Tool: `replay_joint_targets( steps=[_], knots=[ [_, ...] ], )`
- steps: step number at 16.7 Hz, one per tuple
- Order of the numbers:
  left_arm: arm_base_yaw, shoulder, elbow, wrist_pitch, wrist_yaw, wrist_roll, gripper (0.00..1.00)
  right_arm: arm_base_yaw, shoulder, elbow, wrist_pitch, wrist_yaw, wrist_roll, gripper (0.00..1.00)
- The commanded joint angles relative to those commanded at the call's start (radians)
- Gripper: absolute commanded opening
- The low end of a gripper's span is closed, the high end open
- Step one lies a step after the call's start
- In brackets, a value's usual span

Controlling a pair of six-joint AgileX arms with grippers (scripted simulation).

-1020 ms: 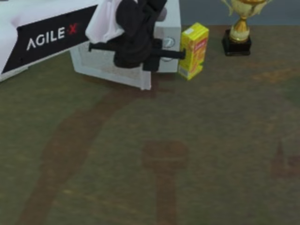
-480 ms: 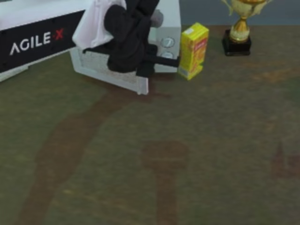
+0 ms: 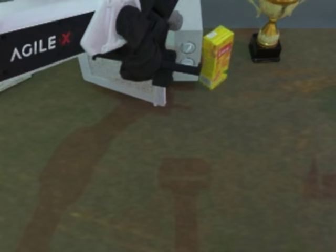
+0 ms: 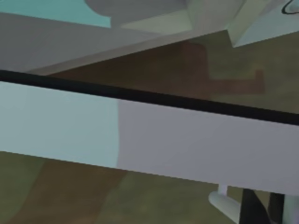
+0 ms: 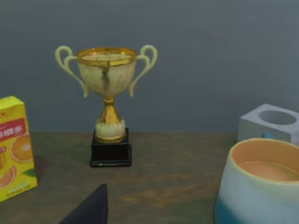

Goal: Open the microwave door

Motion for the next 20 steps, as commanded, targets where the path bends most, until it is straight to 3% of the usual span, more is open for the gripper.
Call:
replay_joint_targets(
  steps=[13, 20],
  knots=[
    [0.000, 0.000, 0.000, 0.000, 0.000, 0.000, 0.00, 0.000, 0.000, 0.000, 0.000, 0.000, 0.000, 1.00],
    [0.019, -0.059, -0.095, 0.032, 0.052, 0.092, 0.00, 0.000, 0.000, 0.000, 0.000, 0.000, 0.000, 1.00]
  ],
)
